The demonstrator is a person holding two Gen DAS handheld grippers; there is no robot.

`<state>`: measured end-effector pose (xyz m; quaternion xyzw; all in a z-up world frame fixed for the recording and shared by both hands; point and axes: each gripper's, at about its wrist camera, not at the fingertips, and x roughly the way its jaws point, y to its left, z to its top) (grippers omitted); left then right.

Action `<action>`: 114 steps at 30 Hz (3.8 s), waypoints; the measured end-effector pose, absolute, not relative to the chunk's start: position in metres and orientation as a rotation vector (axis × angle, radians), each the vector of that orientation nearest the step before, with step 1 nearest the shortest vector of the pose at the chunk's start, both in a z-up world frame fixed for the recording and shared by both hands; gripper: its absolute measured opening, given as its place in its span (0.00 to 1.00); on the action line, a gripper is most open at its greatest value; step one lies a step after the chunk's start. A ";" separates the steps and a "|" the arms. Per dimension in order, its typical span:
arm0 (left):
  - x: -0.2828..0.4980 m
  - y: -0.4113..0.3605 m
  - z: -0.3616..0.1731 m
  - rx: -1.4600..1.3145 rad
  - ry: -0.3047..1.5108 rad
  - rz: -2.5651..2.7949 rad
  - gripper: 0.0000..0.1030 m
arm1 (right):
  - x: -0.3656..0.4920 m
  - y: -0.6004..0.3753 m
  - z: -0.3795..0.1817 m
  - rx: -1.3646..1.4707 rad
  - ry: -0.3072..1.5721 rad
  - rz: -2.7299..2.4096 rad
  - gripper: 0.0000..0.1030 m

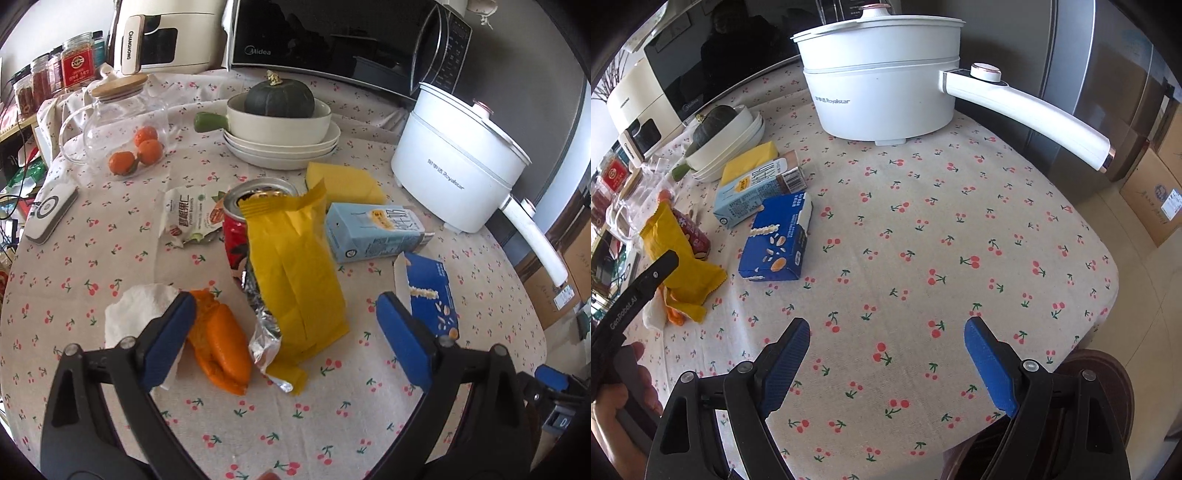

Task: Collect trash
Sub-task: 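Move both grippers back over the table toward the yellow bag and blue box, then grasp the yellow snack bag with the left gripper while the right gripper grasps the blue biscuit box, then carry the yellow bag and blue box over the brown bin and open both grippers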

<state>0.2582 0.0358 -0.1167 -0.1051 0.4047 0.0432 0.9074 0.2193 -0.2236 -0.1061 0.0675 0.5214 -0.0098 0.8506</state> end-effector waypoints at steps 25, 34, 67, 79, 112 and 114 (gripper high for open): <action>0.220 0.094 -0.106 -0.275 0.974 -0.006 0.24 | 0.263 -0.149 -0.135 0.107 1.060 0.141 0.85; 0.193 0.132 -0.107 -0.283 0.990 -0.009 0.24 | 0.286 -0.115 -0.155 0.031 1.044 0.133 0.84; 0.103 0.078 -0.073 -0.279 0.966 -0.144 0.24 | 0.138 -0.197 -0.070 -0.003 1.031 0.118 0.60; 0.092 0.038 -0.071 -0.259 0.964 -0.271 0.24 | 0.077 -0.261 -0.068 0.060 1.044 0.075 0.60; 0.071 -0.216 -0.106 0.133 0.915 -0.739 0.24 | -0.013 -0.418 -0.110 0.162 1.115 -0.141 0.60; 0.071 -0.219 -0.108 0.131 0.917 -0.766 0.24 | -0.013 -0.420 -0.109 0.166 1.115 -0.142 0.60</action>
